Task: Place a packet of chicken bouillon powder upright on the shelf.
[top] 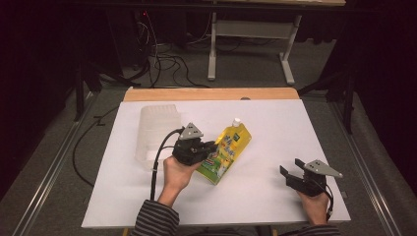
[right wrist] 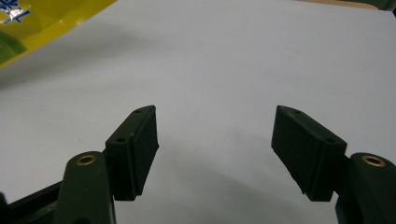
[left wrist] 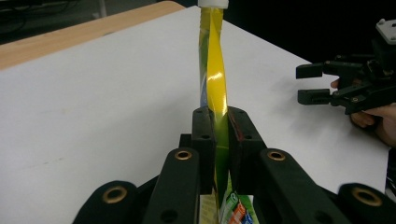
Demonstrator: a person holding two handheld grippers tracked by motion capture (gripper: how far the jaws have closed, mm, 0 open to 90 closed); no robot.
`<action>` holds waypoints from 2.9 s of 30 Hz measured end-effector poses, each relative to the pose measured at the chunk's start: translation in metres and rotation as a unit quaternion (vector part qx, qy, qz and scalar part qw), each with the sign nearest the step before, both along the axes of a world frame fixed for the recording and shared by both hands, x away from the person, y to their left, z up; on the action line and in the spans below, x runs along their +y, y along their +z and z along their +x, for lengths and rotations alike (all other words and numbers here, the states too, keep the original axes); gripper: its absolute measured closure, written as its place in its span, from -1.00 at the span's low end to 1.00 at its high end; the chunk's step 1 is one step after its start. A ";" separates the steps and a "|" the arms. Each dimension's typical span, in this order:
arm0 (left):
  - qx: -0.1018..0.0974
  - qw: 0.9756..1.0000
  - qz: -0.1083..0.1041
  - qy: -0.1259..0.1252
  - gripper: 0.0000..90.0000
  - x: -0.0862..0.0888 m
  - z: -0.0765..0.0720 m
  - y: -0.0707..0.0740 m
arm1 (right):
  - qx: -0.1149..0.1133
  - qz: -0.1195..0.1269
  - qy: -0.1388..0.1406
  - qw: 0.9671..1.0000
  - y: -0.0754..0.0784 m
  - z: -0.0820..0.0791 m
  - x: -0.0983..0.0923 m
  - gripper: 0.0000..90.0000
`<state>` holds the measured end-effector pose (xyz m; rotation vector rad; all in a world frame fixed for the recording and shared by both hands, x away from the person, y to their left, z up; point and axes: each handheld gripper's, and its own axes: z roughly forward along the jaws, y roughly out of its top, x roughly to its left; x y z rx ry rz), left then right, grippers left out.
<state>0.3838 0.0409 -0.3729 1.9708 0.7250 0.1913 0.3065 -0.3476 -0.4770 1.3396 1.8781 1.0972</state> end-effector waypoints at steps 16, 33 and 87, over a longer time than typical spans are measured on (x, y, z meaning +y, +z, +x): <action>-0.032 0.999 -0.015 0.035 0.85 0.029 0.010 0.028 | 0.001 -0.001 0.000 1.000 0.000 0.000 0.000 -0.29; -0.054 0.996 -0.033 0.065 0.87 0.050 0.021 0.052 | -0.003 0.001 0.000 1.000 0.000 0.000 -0.001 -0.29; -0.070 0.987 0.014 0.145 1.00 0.115 0.039 0.030 | -0.009 0.008 0.004 1.000 0.000 -0.002 -0.002 -0.30</action>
